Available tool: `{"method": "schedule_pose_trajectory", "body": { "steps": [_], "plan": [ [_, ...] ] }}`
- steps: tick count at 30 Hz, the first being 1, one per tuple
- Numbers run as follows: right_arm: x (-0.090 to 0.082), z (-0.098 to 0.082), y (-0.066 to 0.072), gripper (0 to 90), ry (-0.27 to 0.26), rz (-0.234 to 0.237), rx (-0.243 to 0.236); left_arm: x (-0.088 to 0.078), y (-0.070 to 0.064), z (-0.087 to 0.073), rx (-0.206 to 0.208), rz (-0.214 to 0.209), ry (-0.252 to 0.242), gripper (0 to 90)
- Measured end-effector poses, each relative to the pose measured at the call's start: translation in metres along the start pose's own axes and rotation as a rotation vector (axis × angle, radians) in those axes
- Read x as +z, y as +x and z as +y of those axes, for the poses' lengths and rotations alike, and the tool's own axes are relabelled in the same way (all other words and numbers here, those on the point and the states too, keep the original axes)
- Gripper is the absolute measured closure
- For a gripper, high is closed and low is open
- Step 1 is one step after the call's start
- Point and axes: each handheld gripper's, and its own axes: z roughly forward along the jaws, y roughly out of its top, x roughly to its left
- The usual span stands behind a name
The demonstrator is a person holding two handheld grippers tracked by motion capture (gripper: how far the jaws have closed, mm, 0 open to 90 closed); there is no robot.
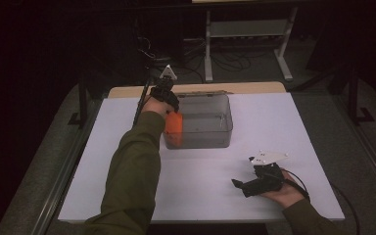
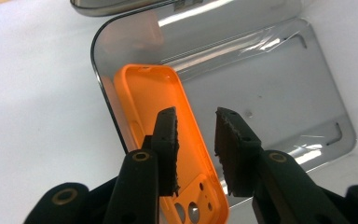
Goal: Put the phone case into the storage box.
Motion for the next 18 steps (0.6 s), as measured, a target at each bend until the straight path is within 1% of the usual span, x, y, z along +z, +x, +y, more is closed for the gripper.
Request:
{"method": "schedule_pose_trajectory", "body": {
  "steps": [5,10,14,18],
  "plan": [
    [0.000,0.000,0.000,0.3,0.001,-0.001,0.000,-0.005,0.001,0.000,0.033,-0.025,-0.028,64.4],
    [0.000,0.000,-0.001,0.3,-0.002,-0.004,0.001,-0.008,0.001,-0.002,0.084,-0.052,-0.055,57.1],
    [0.001,0.000,-0.001,0.3,0.004,-0.005,0.002,-0.009,0.001,-0.002,0.119,-0.091,-0.074,49.8],
    [0.001,0.000,-0.002,0.3,0.003,-0.005,0.000,-0.012,0.001,-0.003,0.152,-0.122,-0.107,46.3]
  ]
}}
